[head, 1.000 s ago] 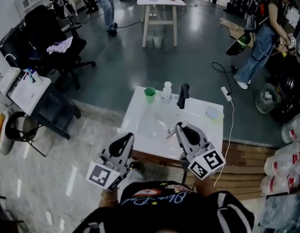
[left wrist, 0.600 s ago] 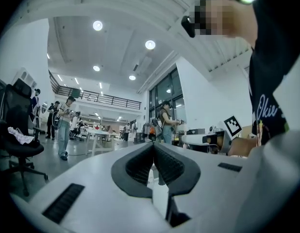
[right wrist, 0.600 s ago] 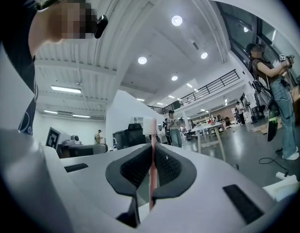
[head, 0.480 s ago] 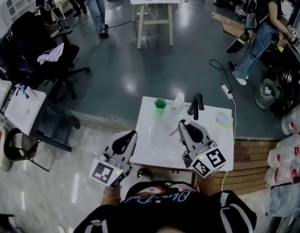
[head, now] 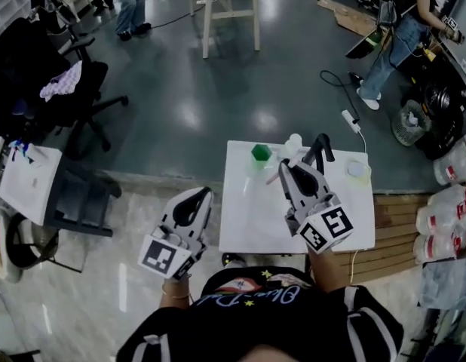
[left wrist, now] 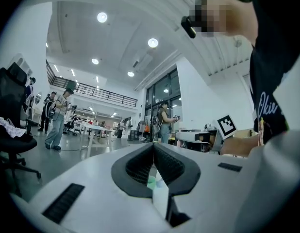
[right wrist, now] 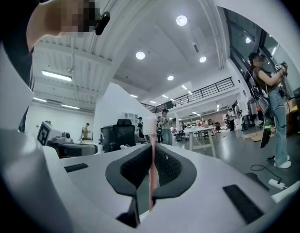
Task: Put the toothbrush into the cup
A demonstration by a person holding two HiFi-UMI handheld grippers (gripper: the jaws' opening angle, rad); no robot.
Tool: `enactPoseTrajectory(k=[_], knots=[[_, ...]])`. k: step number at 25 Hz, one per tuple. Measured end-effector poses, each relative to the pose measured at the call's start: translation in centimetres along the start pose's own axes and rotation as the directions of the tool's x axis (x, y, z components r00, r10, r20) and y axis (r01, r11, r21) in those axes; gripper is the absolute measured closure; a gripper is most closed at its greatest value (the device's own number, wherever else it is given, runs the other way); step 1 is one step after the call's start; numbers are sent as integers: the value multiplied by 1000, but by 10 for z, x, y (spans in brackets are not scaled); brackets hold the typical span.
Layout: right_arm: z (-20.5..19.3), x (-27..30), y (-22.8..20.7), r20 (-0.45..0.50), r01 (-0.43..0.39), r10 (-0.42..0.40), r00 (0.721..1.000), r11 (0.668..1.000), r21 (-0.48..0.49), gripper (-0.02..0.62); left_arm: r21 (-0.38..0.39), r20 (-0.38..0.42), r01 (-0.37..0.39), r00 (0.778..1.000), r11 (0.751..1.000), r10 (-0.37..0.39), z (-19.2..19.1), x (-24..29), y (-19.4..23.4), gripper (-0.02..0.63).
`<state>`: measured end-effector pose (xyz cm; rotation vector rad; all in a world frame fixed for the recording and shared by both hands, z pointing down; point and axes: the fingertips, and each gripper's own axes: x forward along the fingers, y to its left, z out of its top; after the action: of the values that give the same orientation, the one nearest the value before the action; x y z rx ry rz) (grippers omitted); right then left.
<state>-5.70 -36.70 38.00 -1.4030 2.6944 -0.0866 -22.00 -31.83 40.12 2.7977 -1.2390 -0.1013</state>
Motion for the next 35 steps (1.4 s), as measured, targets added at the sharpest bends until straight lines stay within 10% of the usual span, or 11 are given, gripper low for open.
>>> enactPoseTrajectory(k=[13, 35], knots=[[-49, 60, -46, -100, 146, -154, 983, 986, -81, 583, -55, -42, -38, 998, 998, 36, -21, 0, 45, 603], [-159, 109, -81, -335, 65, -118, 935, 984, -164, 583, -31, -79, -179, 981, 983, 176, -22, -15, 48, 603]])
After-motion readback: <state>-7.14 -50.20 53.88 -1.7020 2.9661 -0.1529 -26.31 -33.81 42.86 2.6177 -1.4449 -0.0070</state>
